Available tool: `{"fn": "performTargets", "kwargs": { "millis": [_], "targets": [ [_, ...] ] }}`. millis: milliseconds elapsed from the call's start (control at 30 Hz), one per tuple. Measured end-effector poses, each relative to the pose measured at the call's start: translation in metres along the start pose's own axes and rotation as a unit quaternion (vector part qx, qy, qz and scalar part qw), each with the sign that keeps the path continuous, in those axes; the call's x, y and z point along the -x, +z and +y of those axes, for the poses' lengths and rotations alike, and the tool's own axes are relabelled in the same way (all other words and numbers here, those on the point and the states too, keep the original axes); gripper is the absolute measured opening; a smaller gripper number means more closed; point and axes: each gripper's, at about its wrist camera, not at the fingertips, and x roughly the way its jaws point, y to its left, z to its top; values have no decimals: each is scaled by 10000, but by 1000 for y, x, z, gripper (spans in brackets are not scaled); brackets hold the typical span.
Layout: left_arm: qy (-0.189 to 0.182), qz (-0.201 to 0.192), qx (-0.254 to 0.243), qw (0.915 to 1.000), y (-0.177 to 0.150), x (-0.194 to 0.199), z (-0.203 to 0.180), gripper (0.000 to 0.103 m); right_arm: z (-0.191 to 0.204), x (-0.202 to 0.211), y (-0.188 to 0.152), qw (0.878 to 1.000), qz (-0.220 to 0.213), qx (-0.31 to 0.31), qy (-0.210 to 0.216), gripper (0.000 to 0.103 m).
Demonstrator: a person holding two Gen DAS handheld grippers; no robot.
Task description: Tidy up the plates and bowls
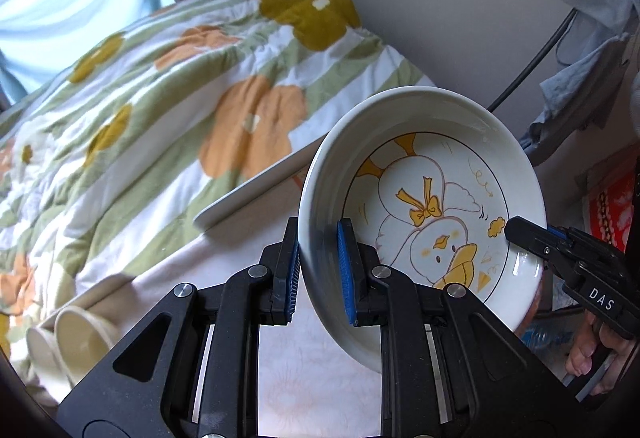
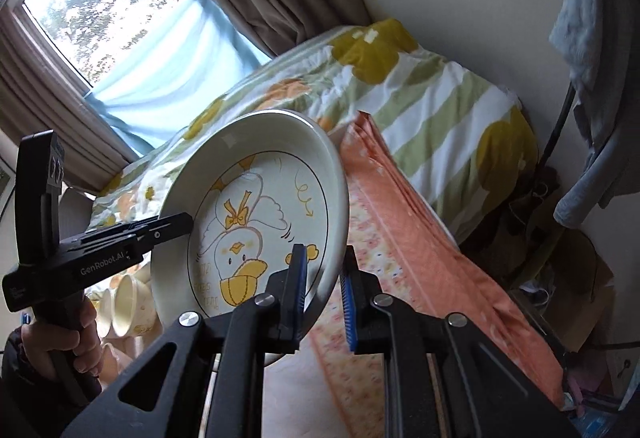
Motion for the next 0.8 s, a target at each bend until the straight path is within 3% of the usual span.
{"fn": "performTargets", "kwargs": {
  "millis": [200,433,567,800],
  "targets": [
    [309,-266,312,9987,-48,72,11,15,45,38,-22,9986,15,443,273,15],
    [633,-364,729,9947,-131,131,32,15,94,62,-70,9938,260,928,559,15],
    [739,-230,970,9923,-176,143,44,15,112,61,-104,9901,480,1115,699,15],
    [935,30,1704,9809,-250,137,59,15,130,37,-152,9786,971,1611,838,15]
  ]
}}
